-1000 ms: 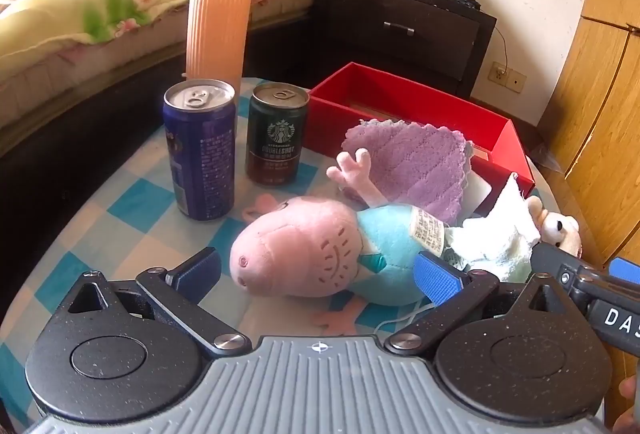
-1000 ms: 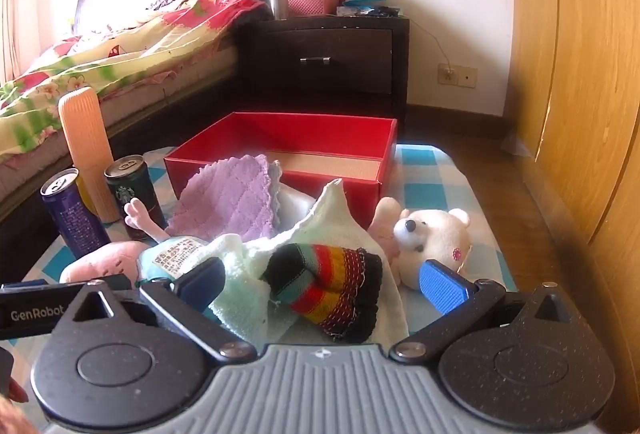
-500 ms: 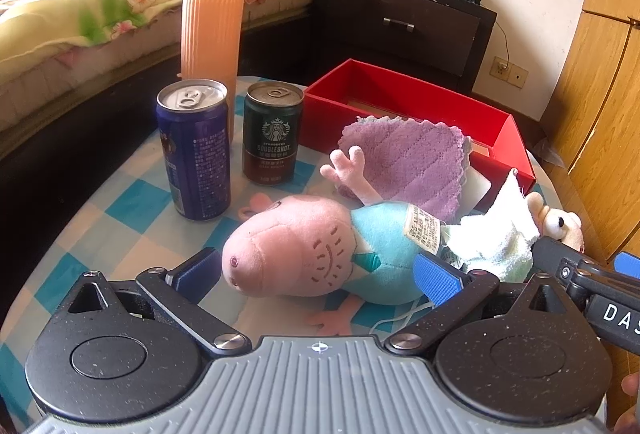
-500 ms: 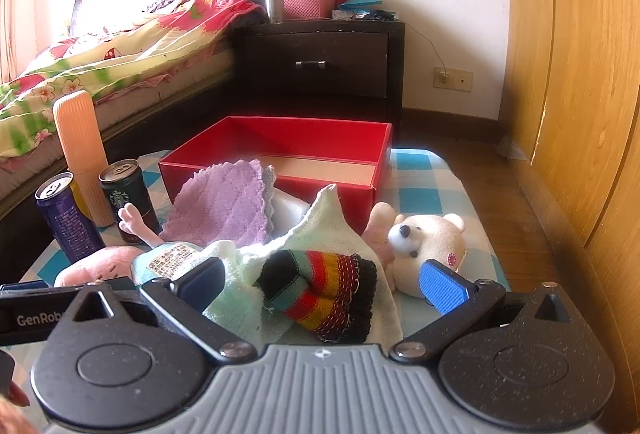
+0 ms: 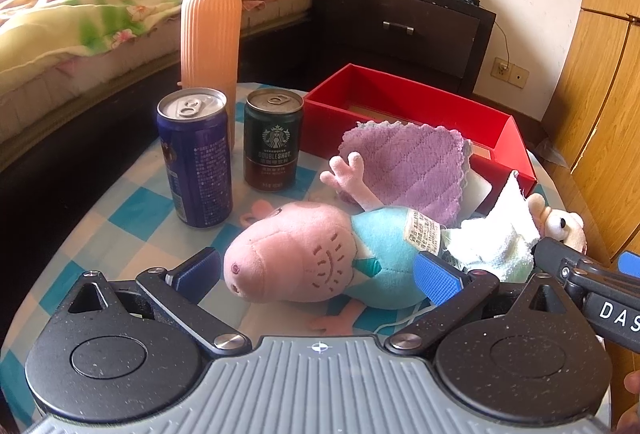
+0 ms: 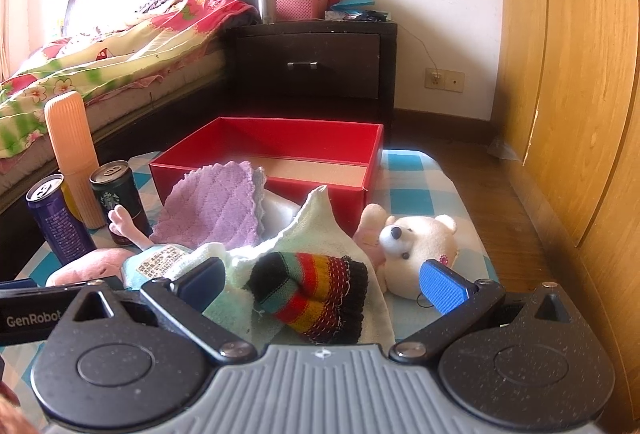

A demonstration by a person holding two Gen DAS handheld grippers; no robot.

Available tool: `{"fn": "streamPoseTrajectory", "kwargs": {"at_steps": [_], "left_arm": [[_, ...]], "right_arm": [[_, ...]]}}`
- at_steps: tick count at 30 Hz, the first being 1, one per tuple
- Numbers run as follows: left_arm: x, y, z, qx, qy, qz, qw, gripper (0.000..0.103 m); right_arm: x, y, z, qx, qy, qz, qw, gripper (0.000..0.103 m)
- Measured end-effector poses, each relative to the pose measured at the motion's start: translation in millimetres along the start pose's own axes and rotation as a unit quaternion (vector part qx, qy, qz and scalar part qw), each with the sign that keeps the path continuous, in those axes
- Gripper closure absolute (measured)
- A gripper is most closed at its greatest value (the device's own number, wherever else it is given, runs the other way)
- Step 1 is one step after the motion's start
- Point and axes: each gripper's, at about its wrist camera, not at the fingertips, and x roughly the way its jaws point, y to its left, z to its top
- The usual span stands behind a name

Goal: Organize soft objects

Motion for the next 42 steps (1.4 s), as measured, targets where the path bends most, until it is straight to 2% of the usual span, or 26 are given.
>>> {"fn": "streamPoseTrajectory", "kwargs": {"at_steps": [37, 42], "left_arm": [[-0.3, 3.1, -3.7, 0.013, 0.003, 0.0, 0.9999, 0.005], [-0.4, 0.5, -1.8, 0.021, 0.003, -0.009, 0.9997, 0.005]], "right_arm": [[1.3, 0.2, -1.2, -0.001, 0.007, 0.006, 1.0, 0.018], [0.1, 0.6, -1.1, -0.005, 0.005, 0.007, 1.0, 0.018]]}}
